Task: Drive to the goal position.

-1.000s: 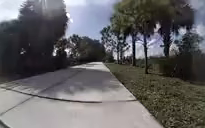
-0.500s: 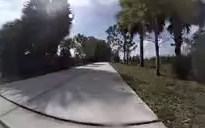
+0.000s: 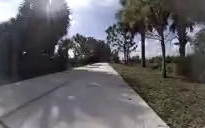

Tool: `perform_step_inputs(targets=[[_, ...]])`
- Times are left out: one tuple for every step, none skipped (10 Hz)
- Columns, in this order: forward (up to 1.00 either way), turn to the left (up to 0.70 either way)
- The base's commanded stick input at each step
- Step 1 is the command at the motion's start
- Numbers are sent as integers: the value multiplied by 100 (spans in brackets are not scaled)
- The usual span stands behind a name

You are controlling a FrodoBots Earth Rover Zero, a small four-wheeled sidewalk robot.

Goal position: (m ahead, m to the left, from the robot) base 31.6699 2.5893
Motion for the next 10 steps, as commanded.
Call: perform_step_inputs(targets=[[82, 0], [82, 0], [82, 0], [82, 0], [82, 0], [82, 0], [83, 0], [83, 0], [84, 0], [84, 0]])
